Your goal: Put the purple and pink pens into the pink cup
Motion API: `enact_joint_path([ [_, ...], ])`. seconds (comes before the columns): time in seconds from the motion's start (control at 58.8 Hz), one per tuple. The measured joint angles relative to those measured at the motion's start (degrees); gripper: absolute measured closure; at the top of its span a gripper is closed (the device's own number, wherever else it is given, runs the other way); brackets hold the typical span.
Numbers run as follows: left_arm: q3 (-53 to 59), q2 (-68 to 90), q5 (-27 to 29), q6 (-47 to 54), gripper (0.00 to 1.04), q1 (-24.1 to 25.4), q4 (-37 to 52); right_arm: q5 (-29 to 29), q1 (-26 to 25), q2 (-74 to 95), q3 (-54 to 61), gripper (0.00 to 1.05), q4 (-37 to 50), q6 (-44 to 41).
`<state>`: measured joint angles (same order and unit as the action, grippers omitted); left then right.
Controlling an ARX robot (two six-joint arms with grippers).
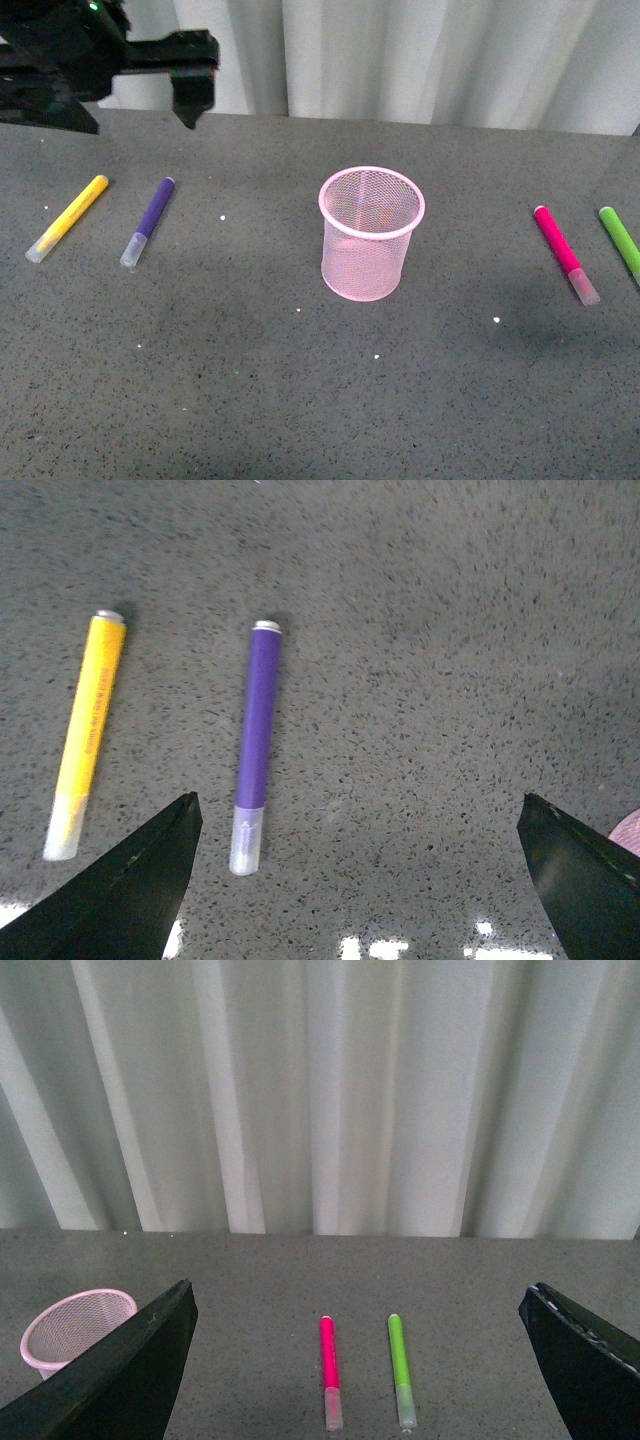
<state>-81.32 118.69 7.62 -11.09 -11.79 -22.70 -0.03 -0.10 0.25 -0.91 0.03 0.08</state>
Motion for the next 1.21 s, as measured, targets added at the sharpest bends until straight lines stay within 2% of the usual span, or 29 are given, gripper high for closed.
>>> enact_joint_path([
  [0.204, -5.22, 7.06, -0.42, 4.33, 0.07, -0.15, -2.47, 0.0, 0.0, 0.0, 0.0, 0.07, 0.0, 0.0],
  [0.493, -11.19, 13.29, -3.23, 10.6, 0.07, 2.73, -4.85, 0.0, 0.0, 0.0, 0.0, 0.07, 0.0, 0.0],
  [0.833, -18.82, 17.84, -2.82, 15.5, 0.07, 5.38, -10.29, 0.0, 0.0, 0.0, 0.0, 0.07, 0.0, 0.0],
  [0.952, -21.79, 19.65, -1.77, 16.17, 0.07, 5.44, -12.5, 0.0, 0.0, 0.0, 0.0, 0.07, 0.0, 0.0],
  [1.207, -24.06, 23.71, -3.23, 16.63, 0.07, 3.98, -14.43, 0.0, 0.0, 0.0, 0.0, 0.07, 0.0, 0.02],
])
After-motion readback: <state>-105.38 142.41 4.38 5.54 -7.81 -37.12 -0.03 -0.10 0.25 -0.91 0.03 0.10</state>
